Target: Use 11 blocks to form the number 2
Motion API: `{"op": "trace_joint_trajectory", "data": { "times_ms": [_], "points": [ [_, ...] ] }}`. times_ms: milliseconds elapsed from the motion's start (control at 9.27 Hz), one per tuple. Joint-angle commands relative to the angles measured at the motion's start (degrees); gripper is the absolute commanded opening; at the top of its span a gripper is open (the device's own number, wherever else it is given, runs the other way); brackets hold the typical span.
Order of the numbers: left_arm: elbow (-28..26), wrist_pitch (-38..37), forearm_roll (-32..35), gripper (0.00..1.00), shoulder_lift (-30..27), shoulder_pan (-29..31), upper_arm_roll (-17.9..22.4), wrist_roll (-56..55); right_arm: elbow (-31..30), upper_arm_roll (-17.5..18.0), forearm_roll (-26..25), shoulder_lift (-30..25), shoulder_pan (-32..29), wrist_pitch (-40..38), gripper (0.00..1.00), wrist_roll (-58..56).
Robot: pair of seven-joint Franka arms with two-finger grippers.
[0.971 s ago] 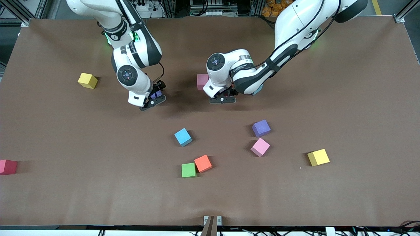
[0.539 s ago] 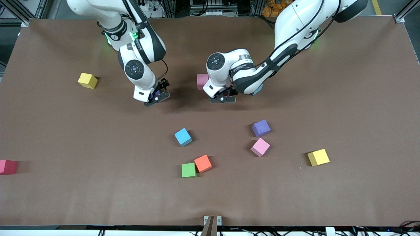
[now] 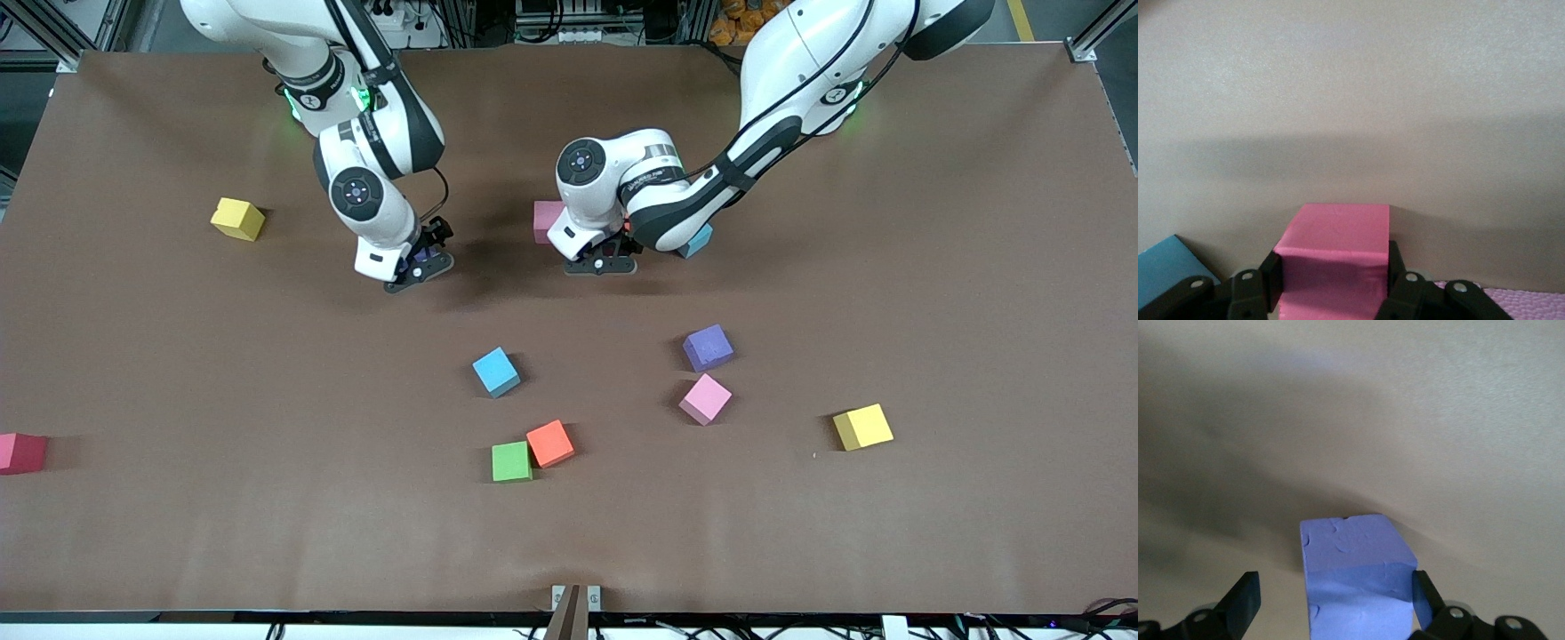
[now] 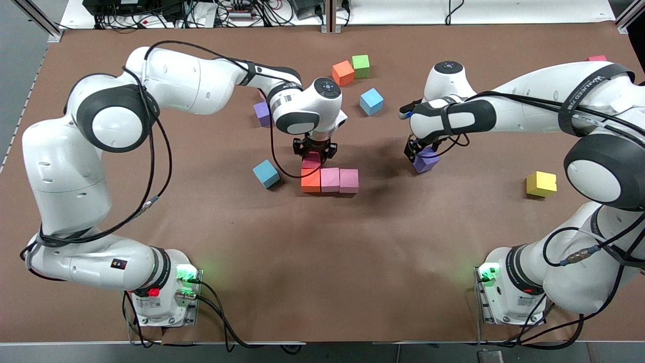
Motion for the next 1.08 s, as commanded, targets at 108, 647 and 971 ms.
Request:
{"op": "trace_joint_trajectory", "data": {
  "times_ms": [108,647,971],
  "points": [
    [-2.23,0.86,0.98,0.0,0.19,-0.45,0.09,-1.83,0.26,-0.89,-0.21,-0.16,-0.52,-0.26,1.0,-2.97],
    [-1.88,0.6,0.54,1.0,-1.12,0.43,0.09,-3.5,0.09,-0.71,0.14,-0.33,-0.52,-1.24,1.0,-3.23],
    [-1.36,0.51,0.28,1.0,-2.97,1.3,-0.96,-5.07,-0.09,-0.45,0.32,-0.25,-0.25,-1.15,1.0,-3.23]
  ]
}}
